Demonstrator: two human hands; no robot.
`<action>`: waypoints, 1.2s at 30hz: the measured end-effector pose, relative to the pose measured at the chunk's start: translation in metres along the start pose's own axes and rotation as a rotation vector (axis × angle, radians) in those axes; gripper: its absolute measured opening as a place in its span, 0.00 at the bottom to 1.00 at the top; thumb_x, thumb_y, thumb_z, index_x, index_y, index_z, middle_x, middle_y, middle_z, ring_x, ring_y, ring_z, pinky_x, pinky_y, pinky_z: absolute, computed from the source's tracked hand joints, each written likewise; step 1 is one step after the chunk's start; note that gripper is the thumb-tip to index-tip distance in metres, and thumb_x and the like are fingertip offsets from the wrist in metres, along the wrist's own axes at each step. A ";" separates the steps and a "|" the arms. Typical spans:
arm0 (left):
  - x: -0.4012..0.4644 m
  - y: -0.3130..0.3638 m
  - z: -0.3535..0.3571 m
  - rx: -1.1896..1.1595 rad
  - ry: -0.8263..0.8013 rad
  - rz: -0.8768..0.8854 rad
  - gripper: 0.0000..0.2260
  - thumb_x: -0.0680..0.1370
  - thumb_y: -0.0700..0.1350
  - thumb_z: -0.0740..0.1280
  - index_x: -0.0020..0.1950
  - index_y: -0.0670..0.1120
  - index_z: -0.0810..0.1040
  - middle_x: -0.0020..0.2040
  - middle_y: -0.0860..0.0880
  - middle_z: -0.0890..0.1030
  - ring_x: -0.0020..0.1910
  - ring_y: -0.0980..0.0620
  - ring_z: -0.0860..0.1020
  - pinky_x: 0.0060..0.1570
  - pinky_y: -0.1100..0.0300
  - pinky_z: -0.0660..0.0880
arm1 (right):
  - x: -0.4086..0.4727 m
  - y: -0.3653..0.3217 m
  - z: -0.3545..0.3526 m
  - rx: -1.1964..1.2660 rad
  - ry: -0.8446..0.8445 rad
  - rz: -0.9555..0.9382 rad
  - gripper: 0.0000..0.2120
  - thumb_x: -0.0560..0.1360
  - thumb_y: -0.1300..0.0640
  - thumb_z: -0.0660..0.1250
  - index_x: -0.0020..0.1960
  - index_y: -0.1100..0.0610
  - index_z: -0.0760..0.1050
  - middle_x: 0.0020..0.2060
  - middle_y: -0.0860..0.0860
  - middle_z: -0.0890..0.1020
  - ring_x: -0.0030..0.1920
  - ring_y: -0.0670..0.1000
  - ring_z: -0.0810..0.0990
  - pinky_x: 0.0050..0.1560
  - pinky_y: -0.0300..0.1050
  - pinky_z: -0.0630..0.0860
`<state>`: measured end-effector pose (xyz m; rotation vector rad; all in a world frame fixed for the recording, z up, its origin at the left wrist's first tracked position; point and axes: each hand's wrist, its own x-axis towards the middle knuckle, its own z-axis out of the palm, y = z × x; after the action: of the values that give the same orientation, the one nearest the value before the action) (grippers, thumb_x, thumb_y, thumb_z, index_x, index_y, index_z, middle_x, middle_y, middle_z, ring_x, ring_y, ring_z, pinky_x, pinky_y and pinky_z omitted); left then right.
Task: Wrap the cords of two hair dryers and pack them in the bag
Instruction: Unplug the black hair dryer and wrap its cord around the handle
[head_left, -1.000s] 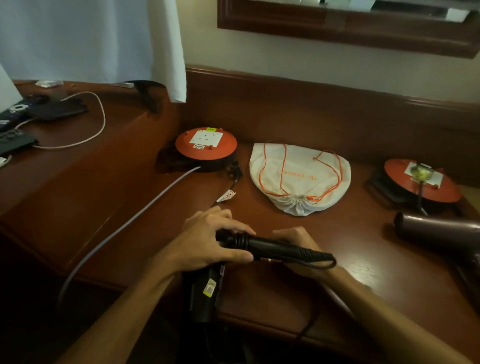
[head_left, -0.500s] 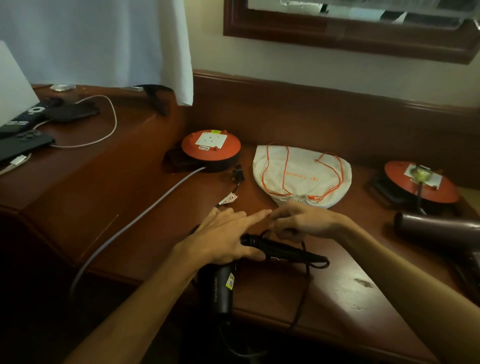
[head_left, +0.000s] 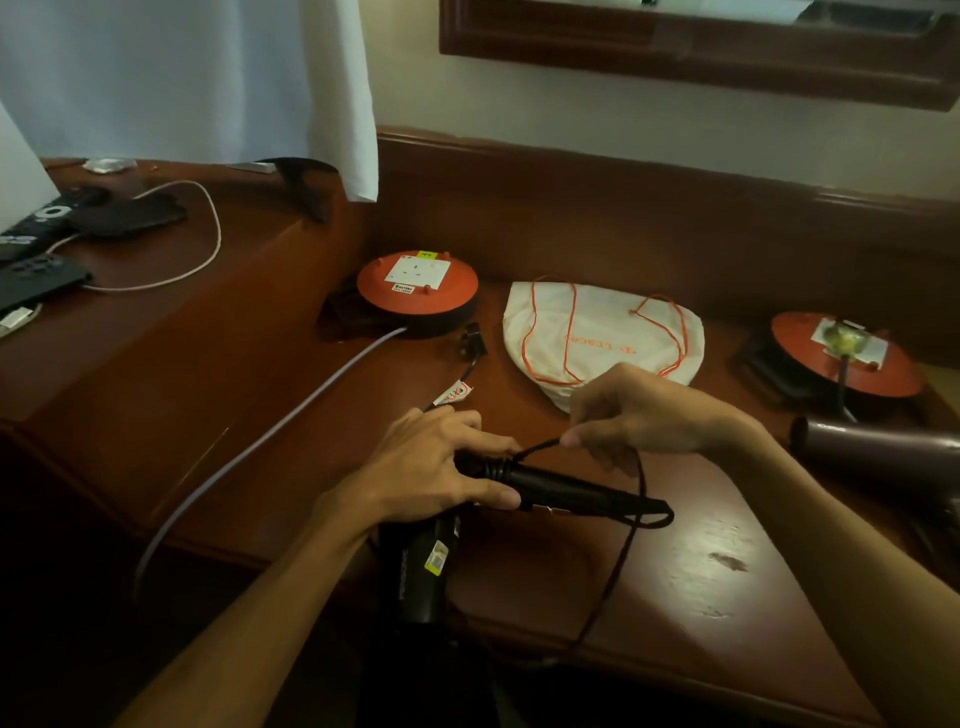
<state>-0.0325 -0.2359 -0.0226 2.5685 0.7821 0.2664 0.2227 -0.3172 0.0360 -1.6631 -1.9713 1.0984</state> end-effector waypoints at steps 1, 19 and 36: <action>-0.001 -0.001 0.000 -0.013 0.004 -0.002 0.23 0.70 0.72 0.67 0.63 0.68 0.77 0.43 0.57 0.71 0.48 0.63 0.71 0.50 0.60 0.62 | 0.000 0.005 -0.001 -0.007 0.043 0.013 0.11 0.76 0.54 0.74 0.41 0.61 0.80 0.31 0.58 0.83 0.29 0.59 0.81 0.32 0.47 0.78; 0.009 -0.003 0.003 0.023 0.005 0.007 0.22 0.72 0.72 0.60 0.66 0.75 0.70 0.45 0.58 0.72 0.52 0.61 0.66 0.54 0.55 0.60 | -0.037 0.004 0.110 -0.678 0.176 -0.224 0.18 0.77 0.58 0.63 0.67 0.51 0.73 0.57 0.47 0.81 0.53 0.57 0.81 0.45 0.57 0.78; -0.001 -0.017 0.008 -0.352 0.288 -0.002 0.23 0.64 0.72 0.73 0.56 0.66 0.84 0.42 0.56 0.80 0.50 0.56 0.75 0.57 0.49 0.72 | -0.004 0.037 0.086 0.010 0.246 -0.012 0.06 0.79 0.57 0.70 0.52 0.48 0.84 0.37 0.36 0.82 0.38 0.33 0.79 0.41 0.34 0.73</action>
<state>-0.0396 -0.2267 -0.0372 2.2230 0.7585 0.7193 0.1899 -0.3492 -0.0451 -1.6892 -1.8146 0.8516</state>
